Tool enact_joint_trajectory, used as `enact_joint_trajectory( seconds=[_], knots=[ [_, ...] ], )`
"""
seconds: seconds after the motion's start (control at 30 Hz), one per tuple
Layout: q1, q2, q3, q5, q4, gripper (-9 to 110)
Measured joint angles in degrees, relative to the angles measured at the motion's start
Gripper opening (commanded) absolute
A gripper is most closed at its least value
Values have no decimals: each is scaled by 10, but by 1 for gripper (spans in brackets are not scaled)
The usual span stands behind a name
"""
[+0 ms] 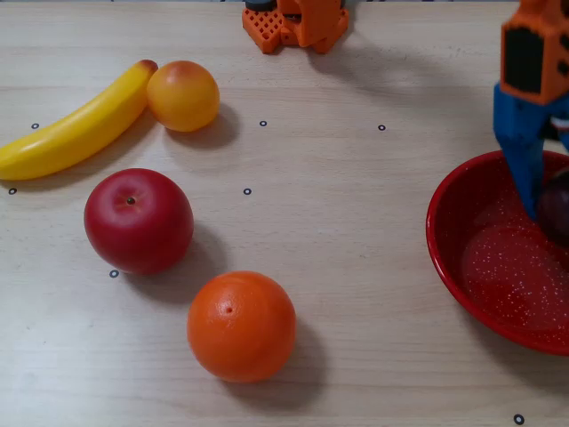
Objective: Put plum in the red bowl.
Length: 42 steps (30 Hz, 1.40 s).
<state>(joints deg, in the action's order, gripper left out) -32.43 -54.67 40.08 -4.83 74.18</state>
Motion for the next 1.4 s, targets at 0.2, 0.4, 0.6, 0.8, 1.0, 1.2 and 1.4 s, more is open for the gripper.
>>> enact_joint_trajectory(
  seconds=[0.2, 0.4, 0.6, 0.8, 1.0, 1.2, 1.4],
  knots=[
    [-1, 37, 0, -26, -21, 0],
    [-1, 45, 0, -75, -22, 39],
    [-1, 44, 0, -77, -4, 51],
    [-1, 44, 0, -77, 4, 52],
    [-1, 44, 0, -77, 11, 52],
    [0, 39, 0, -77, 33, 51],
    [-1, -14, 0, -77, 69, 43]
  ],
)
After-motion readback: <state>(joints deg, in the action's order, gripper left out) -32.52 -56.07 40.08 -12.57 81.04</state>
